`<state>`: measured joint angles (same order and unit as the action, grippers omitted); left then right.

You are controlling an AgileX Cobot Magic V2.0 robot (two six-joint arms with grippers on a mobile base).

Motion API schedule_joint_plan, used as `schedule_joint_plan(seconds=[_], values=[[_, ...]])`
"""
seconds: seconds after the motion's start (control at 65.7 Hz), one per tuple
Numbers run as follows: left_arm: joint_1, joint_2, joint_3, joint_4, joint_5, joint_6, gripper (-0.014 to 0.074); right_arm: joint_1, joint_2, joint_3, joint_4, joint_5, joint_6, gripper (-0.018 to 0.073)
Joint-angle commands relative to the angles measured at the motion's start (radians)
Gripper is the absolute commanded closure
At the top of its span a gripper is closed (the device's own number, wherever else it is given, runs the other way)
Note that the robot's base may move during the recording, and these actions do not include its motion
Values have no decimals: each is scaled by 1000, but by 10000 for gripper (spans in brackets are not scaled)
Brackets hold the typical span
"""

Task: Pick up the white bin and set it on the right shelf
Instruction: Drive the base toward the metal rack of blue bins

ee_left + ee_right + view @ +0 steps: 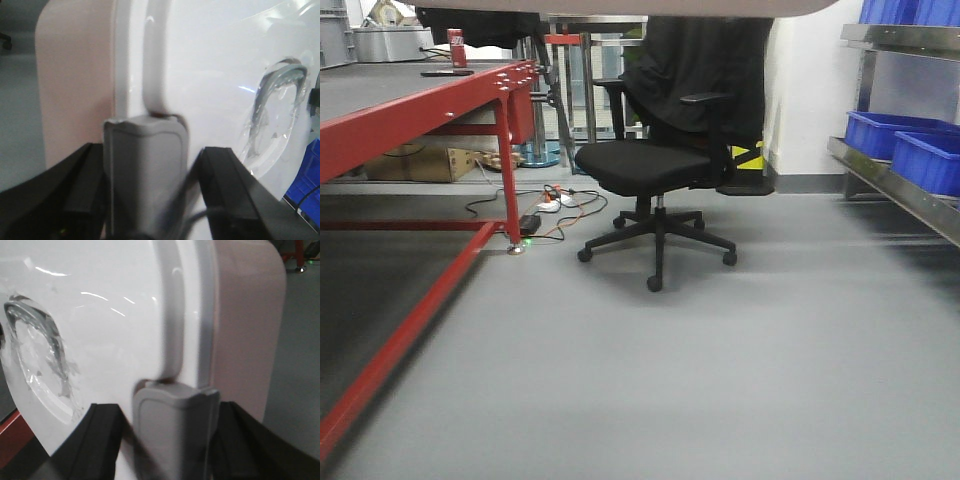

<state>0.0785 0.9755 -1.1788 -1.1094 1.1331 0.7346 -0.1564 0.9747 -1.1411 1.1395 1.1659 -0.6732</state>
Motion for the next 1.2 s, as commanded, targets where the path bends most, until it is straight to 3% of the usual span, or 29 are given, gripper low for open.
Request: schedule_joint_plan(seconds=[0.0, 1.188], values=[[-19, -18, -35, -184, 38, 6, 356, 13, -19, -40, 213, 119, -7, 146], [-19, -18, -35, -184, 38, 6, 356, 13, -19, -40, 213, 119, -7, 146]])
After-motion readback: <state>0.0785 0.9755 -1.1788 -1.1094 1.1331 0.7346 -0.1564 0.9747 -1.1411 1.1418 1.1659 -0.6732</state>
